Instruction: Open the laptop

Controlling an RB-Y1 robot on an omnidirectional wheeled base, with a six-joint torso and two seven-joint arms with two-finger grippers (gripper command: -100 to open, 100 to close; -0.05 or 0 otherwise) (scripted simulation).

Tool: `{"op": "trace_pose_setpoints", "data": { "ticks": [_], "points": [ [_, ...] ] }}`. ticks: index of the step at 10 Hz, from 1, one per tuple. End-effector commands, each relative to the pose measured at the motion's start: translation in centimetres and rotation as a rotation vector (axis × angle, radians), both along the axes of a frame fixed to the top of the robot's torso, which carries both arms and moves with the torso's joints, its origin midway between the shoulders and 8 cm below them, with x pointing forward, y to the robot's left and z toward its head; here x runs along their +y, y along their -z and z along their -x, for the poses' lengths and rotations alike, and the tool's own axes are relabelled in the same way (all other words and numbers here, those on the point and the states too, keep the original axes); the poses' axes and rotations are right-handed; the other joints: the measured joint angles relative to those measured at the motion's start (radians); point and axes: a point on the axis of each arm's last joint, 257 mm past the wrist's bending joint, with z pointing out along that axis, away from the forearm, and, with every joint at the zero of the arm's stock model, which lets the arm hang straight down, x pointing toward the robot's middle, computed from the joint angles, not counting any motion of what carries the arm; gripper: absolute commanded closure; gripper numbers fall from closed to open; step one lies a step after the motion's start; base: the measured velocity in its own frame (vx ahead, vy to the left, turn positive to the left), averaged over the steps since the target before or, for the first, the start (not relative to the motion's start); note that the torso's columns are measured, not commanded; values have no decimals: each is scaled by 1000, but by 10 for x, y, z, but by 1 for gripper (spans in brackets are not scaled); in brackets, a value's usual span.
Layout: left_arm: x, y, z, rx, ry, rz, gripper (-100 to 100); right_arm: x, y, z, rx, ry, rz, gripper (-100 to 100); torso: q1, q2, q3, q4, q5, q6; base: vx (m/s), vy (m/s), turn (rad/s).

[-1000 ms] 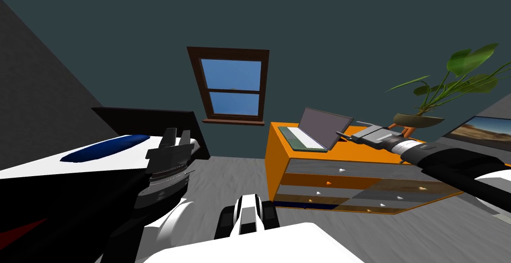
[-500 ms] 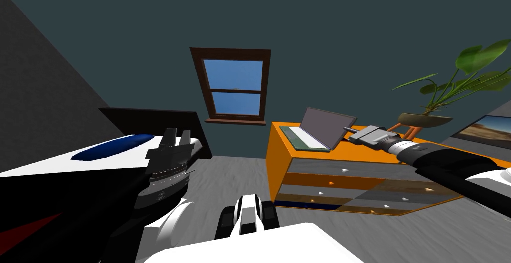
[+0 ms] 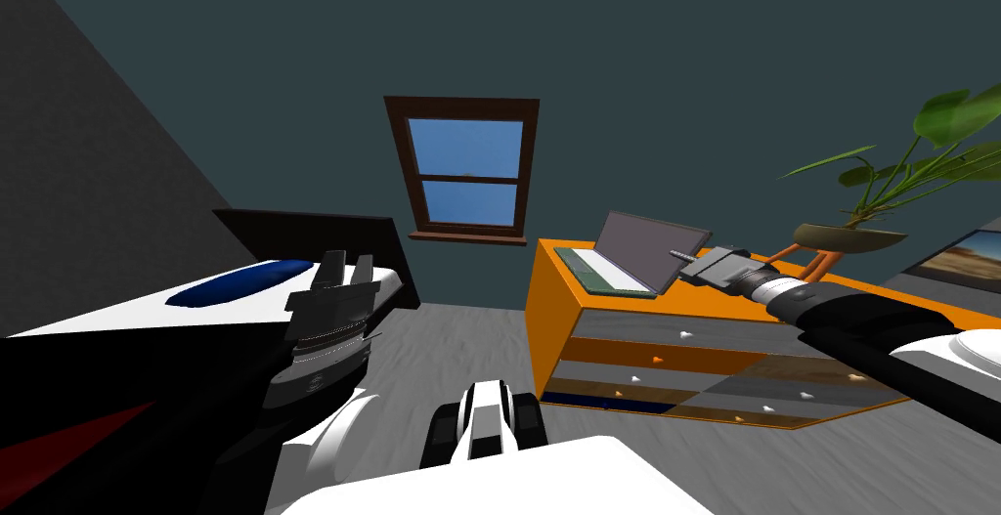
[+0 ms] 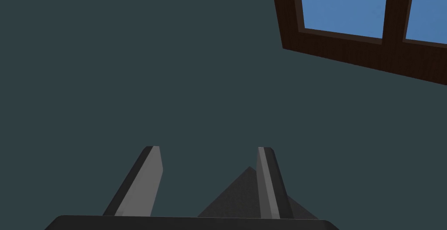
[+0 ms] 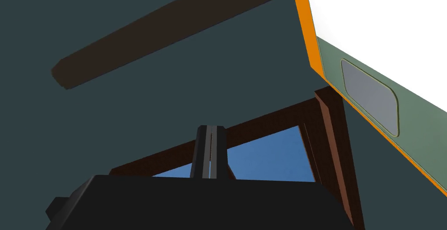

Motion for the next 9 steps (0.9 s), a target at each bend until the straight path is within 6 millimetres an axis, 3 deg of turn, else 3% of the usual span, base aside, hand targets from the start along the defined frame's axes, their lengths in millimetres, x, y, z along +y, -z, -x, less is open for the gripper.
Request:
{"op": "trace_pose_setpoints", "data": {
  "ticks": [1, 2, 8, 9],
  "points": [
    [0, 0, 0, 0, 0, 0, 0, 2, 1, 0, 4, 3, 39, 100, 0, 0, 0, 0, 0, 0, -6, 23, 6],
    [0, 0, 0, 0, 0, 0, 0, -6, 6, 2, -5, 13, -28, -100, -1, 0, 0, 0, 0, 0, -14, -40, 45],
    [0, 0, 0, 0, 0, 0, 0, -24, 24, 5, -38, 30, -272, -100, 1, 0, 0, 0, 0, 0, -37, -79, 41],
    [0, 0, 0, 0, 0, 0, 0, -23, 22, 6, -34, 30, -243, -100, 1, -1, -1, 0, 0, 0, -14, -32, 8]
  ]
}}
